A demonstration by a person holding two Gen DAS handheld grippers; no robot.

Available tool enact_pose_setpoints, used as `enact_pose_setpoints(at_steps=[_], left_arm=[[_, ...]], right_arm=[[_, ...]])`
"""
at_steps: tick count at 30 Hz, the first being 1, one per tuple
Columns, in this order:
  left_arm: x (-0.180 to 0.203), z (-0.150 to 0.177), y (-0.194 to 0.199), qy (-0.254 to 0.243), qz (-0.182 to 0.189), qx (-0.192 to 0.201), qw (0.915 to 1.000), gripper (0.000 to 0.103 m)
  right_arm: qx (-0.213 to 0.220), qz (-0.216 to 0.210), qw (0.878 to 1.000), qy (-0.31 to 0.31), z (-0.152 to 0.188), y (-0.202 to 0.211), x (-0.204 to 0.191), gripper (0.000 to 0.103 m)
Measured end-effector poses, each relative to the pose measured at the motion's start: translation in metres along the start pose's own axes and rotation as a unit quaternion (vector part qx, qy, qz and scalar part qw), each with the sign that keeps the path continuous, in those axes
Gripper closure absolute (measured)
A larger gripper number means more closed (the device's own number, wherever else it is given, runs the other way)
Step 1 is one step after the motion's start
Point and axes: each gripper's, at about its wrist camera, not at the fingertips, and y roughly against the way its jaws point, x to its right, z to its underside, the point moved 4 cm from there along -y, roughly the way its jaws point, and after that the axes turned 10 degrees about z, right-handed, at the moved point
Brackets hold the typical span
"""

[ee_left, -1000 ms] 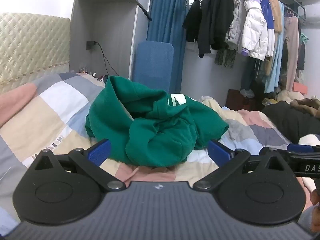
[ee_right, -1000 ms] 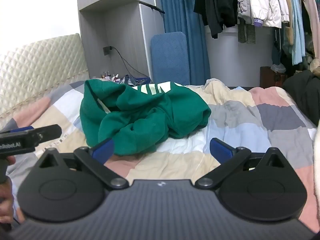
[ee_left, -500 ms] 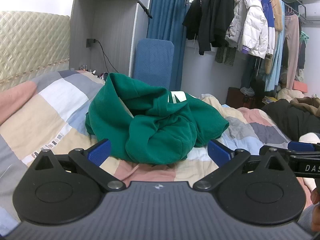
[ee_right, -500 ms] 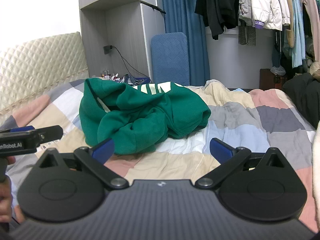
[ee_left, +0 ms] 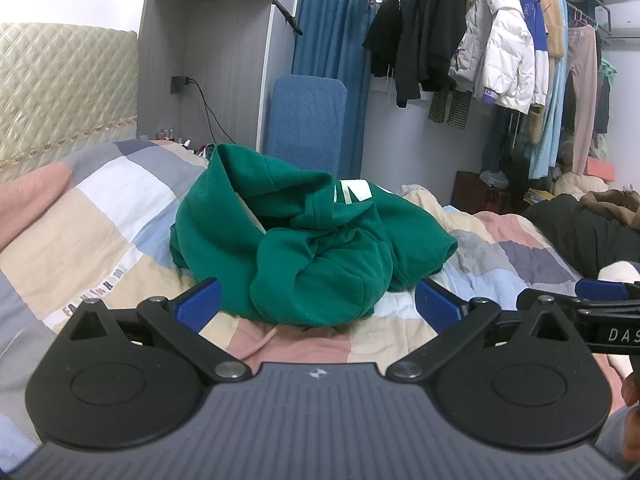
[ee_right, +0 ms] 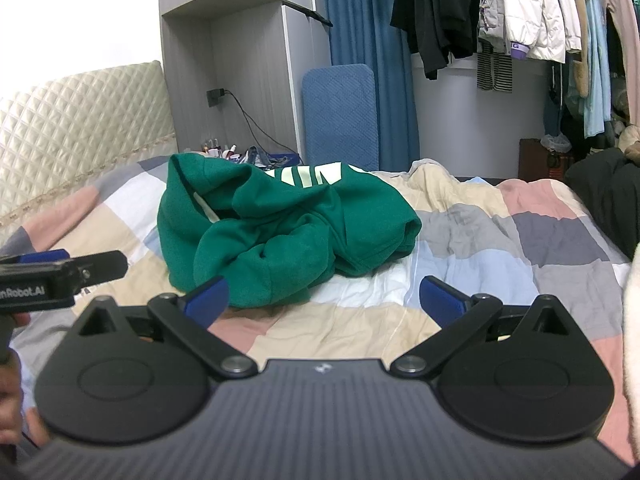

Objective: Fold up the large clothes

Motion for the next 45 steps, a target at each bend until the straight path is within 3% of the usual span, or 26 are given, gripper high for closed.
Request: enact_pose_setpoints(at_steps=[45], left_arm=[[0.0042, 0.006, -0.0016, -0.004, 0.001, -0.003, 1.0, 0.0]], right_arm=[[-0.005, -0.002, 1.0, 0.005, 0.0045, -0.003, -0.001, 0.0]])
